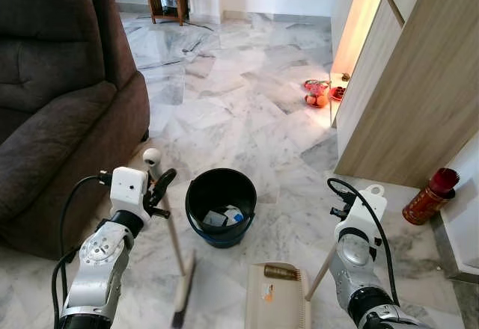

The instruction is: Sweep floor

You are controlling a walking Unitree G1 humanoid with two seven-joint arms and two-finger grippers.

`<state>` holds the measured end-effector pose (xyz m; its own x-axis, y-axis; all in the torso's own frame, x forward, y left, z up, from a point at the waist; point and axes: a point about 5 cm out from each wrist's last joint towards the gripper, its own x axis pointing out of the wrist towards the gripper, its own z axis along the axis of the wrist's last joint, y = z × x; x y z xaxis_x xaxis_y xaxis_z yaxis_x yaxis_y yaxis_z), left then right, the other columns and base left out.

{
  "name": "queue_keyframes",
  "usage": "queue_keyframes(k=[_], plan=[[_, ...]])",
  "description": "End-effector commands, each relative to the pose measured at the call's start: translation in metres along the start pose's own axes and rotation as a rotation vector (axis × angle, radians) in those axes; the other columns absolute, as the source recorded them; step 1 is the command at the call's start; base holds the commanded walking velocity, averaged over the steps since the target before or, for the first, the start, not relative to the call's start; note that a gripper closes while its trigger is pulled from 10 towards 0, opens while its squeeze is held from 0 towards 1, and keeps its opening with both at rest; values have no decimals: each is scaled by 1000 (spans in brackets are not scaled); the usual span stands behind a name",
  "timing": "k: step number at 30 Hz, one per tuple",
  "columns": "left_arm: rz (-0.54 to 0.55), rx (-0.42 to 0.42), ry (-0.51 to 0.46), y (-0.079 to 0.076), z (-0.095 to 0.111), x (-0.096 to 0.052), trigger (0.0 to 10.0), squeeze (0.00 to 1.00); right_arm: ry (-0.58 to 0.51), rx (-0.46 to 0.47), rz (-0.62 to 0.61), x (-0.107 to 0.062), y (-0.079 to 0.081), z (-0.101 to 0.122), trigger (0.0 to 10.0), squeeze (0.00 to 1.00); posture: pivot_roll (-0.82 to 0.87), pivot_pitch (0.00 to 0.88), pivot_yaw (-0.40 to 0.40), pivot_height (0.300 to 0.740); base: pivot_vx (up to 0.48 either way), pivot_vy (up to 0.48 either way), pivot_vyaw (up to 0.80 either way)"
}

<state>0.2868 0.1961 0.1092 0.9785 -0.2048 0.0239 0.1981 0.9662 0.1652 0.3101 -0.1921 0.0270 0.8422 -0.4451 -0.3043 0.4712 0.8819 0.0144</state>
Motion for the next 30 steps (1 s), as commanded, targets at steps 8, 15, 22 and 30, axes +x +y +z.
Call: queue_keyframes(k=[8, 15, 22, 30], plan=[[36, 105, 43, -5, -23, -10, 10000, 0, 53, 111, 1, 4, 2, 5, 10000, 0, 176, 0, 7, 740, 0, 0, 0], [39, 125, 69, -10, -36, -15, 10000, 0, 2, 121, 0, 10, -2, 20, 10000, 0, 166, 0, 11, 740, 0, 0, 0], [-3, 125, 75, -18, -41, -15, 10000, 0, -122, 107, -18, 10, -6, 36, 10000, 0, 173, 0, 15, 740, 0, 0, 0], [-23, 124, 88, -23, -47, -17, 10000, 0, -158, 103, 32, 10, 2, 50, 10000, 0, 170, 0, 18, 740, 0, 0, 0]])
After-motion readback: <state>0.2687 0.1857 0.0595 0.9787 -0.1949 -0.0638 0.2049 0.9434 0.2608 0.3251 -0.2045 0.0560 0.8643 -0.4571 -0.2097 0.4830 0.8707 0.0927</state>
